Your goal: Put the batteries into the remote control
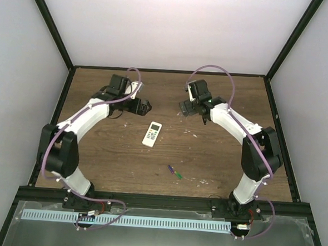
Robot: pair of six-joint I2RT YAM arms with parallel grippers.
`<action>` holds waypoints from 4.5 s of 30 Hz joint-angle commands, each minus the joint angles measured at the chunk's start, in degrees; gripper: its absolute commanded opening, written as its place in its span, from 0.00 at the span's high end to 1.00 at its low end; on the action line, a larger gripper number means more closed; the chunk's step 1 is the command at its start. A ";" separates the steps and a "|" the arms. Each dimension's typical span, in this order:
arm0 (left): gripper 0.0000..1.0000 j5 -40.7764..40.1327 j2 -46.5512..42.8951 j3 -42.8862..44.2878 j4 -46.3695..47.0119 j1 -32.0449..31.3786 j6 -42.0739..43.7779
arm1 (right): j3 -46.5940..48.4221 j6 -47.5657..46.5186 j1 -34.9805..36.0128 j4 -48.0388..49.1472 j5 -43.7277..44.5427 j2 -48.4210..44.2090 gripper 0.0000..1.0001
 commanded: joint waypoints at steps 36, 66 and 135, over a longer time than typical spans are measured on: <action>0.00 -12.00 31.44 22.65 -25.97 -13.74 5.44 | -1.56 6.69 -7.82 -4.48 3.22 -6.07 0.00; 0.52 5.97 24.89 25.50 -14.57 -4.63 -7.11 | -9.79 5.64 -7.82 3.52 -21.87 -12.21 0.03; 0.73 -5.72 12.09 19.85 4.99 -7.82 -28.12 | 11.31 16.44 -1.30 4.10 -55.02 9.31 0.76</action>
